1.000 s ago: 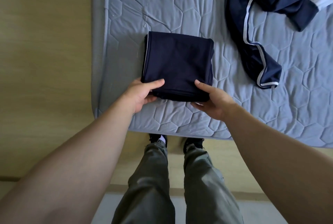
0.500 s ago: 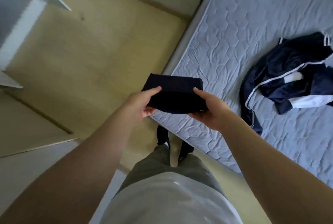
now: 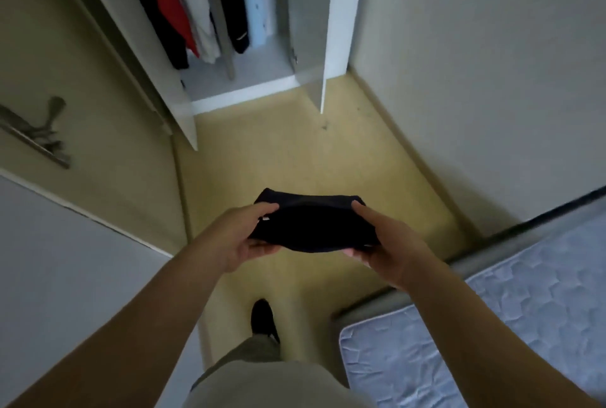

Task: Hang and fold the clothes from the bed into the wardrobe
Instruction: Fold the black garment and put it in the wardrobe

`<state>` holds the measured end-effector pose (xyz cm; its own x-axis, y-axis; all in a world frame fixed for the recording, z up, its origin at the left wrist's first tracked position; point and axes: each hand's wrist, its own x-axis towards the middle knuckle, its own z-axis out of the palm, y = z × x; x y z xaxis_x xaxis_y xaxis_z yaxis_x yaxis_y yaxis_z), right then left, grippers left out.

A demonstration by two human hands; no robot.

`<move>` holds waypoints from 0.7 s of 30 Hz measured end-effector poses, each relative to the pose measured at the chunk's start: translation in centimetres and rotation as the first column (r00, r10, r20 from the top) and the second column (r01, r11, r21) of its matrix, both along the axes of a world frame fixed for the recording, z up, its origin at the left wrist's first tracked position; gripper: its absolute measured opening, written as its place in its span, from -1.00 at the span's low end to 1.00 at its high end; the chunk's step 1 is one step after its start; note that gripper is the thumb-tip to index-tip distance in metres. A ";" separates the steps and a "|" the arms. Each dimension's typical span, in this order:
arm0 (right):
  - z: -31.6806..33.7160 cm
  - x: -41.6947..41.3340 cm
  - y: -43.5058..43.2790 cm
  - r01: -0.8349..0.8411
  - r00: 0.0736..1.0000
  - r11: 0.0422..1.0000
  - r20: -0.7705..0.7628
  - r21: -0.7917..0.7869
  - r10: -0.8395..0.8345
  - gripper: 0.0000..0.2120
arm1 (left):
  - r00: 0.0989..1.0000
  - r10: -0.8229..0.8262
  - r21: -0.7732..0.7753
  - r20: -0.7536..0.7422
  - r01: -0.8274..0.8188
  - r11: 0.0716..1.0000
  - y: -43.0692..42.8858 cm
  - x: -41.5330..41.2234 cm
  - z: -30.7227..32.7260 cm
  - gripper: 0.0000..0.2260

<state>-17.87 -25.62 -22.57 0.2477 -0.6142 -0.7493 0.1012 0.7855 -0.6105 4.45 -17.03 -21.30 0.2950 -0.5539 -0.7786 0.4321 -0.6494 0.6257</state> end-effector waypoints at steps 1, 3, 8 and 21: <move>0.4 2.8 -1.4 -0.022 1.000 1.000 -0.005 -0.015 0.022 -0.66 | 1.000 0.022 -0.013 -0.002 -0.022 1.000 -0.9 2.7 0.4 -0.77; 1.5 8.1 -4.3 -0.055 0.998 0.998 0.007 -0.036 0.055 -0.67 | 0.999 0.053 -0.046 -0.005 -0.053 0.998 -3.0 7.9 1.5 -0.76; 5.6 19.1 -12.5 -0.150 0.984 0.983 0.086 -0.106 0.159 -0.79 | 0.994 0.105 -0.153 0.038 -0.098 0.983 -9.9 18.9 5.7 -0.74; 18.1 41.0 -41.2 -0.305 0.886 0.845 0.194 -0.440 0.421 -0.56 | 0.929 0.305 -0.509 0.210 -0.162 0.845 -34.8 38.8 18.0 -0.71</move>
<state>23.17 -66.83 -4.44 0.6680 -0.6624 -0.3392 0.0628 0.5043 -0.8613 43.30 -51.84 -3.25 0.6228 -0.7200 -0.3062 0.2987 -0.1429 0.9436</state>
